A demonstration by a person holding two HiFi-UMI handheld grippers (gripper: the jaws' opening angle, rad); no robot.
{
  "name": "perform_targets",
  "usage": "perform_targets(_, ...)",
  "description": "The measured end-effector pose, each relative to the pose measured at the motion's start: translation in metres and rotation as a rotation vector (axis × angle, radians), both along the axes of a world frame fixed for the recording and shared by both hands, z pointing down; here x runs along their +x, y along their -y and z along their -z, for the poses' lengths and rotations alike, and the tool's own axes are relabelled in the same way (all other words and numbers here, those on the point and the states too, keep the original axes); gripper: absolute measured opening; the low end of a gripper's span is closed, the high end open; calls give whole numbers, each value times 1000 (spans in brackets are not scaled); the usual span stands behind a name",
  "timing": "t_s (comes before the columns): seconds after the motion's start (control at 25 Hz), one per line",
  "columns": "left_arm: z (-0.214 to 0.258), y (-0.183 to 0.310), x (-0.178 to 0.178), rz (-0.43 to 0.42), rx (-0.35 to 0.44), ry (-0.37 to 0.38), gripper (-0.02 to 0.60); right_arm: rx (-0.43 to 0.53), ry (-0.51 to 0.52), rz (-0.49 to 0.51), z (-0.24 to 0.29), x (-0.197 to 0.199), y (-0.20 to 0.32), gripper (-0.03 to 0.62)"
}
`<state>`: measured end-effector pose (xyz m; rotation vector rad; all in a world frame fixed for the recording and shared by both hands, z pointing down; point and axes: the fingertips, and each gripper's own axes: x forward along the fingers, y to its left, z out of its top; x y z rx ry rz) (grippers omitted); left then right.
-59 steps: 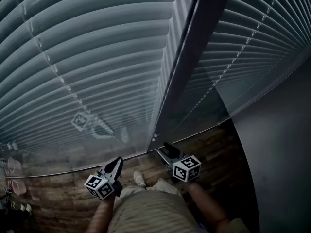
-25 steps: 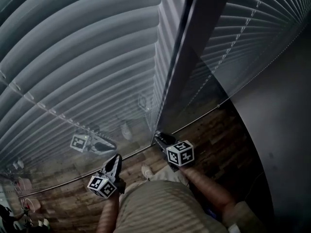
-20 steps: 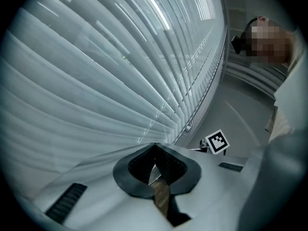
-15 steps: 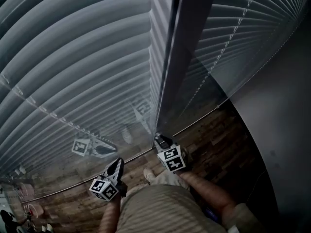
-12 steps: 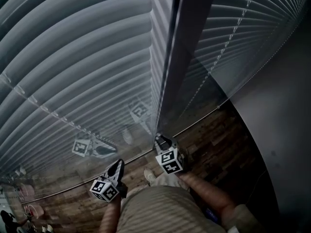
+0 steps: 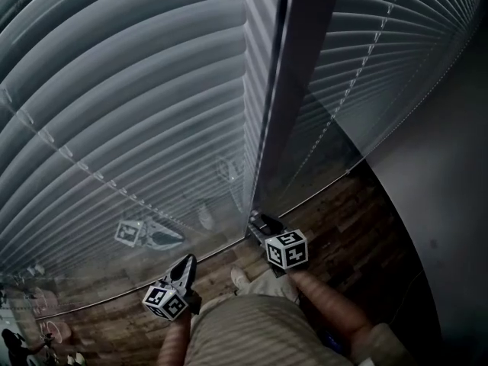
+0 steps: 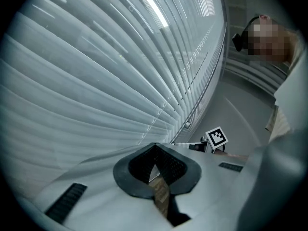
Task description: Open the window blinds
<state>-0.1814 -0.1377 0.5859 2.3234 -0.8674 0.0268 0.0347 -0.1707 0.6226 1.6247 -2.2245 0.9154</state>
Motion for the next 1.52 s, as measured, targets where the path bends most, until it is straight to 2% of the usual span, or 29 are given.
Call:
perform_targets(0.16, -6, -1, -11, 21, -8, 2, 11, -39, 209, -47, -9, 3, 4, 188)
perform_targets(0.24, -6, -1, -16, 29, -6, 8, 11, -46, 250, -42, -9, 0, 6, 132)
perform_targets(0.28, -7, -1, -18, 34, -6, 8, 11, -48, 242, -33, -10, -1, 7, 130)
perform_targets(0.36, -9, 1, -20, 47, -10, 4, 11, -42, 149, -6, -10, -2, 8, 130)
perform_targets(0.56, -7, 6, -8, 52, -21, 2, 11, -40, -284, 85, -6, 4, 14, 129)
perform_targets(0.64, -8, 6, -5, 47, -23, 2, 11, -49, -378, 115, -7, 3, 14, 129)
perform_targets(0.72, -8, 6, -4, 43, -24, 4, 11, -48, -412, 128, -8, 2, 14, 129)
perform_targets(0.84, -9, 4, -3, 37, -26, 7, 11, -28, -349, 110, -7, 2, 14, 130)
perform_targets(0.92, -9, 3, -2, 32, -27, 8, 11, -22, -234, 108, -6, 2, 12, 130)
perform_targets(1.04, -9, 3, -4, 34, -28, 8, 11, -59, -6, 96, -6, 1, 3, 178)
perform_targets(1.28, -10, 4, -7, 42, -29, 10, 11, -39, 224, 16, -2, 13, 9, 176)
perform_targets(1.36, -9, 2, -6, 42, -30, 10, 11, -49, 252, 6, -2, 11, 11, 168)
perform_targets(1.4, -9, 2, -6, 42, -30, 9, 11, -55, 237, 2, -3, 12, 12, 130)
perform_targets(1.48, -8, 2, -6, 45, -30, 7, 11, -63, 162, 15, -4, 13, 12, 130)
perform_targets(1.52, -8, 2, -6, 46, -30, 7, 11, -61, 93, 32, -3, 12, 12, 129)
